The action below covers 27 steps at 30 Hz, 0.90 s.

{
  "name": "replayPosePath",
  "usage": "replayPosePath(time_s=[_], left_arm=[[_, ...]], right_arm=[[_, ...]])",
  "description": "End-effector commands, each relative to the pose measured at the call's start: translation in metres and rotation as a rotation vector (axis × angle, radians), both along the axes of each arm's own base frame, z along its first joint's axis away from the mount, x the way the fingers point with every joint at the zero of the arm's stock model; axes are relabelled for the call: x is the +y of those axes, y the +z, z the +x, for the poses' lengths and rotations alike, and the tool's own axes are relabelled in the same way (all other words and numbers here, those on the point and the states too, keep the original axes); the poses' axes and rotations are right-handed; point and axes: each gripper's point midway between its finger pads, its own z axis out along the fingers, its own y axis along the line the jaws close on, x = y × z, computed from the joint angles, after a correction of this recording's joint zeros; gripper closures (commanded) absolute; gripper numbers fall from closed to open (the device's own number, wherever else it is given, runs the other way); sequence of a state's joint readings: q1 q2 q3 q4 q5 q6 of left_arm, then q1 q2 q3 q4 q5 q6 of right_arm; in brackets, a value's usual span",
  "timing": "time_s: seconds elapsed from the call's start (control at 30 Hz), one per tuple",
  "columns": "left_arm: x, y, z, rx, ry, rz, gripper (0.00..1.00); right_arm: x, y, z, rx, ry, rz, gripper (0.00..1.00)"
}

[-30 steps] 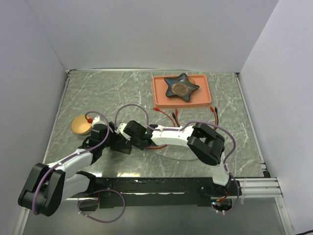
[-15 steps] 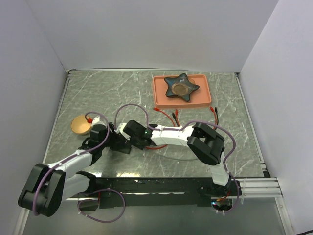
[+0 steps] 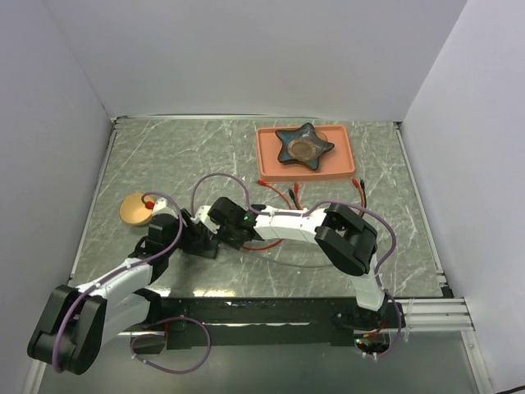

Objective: Insert the plug into the switch port

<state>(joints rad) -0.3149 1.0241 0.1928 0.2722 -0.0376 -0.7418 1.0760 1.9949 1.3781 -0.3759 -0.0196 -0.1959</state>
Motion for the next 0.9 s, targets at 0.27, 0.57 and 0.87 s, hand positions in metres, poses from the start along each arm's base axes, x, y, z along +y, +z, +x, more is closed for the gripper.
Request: replayPosePath(time_s=[0.27,0.57,0.87], left_arm=[[-0.046,0.035,-0.003,-0.083,-0.190,-0.164,0.39],[-0.050,0.034,-0.004,-0.068,-0.187,-0.176,0.42],[-0.049,0.030,-0.005,-0.055,-0.187,-0.154,0.43]], right_arm=[[0.088,0.107,0.005,-0.085,0.199,0.409,1.00],[0.092,0.113,0.037,-0.061,-0.031,0.463,1.00],[0.100,0.118,0.033,-0.040,-0.026,0.504,1.00]])
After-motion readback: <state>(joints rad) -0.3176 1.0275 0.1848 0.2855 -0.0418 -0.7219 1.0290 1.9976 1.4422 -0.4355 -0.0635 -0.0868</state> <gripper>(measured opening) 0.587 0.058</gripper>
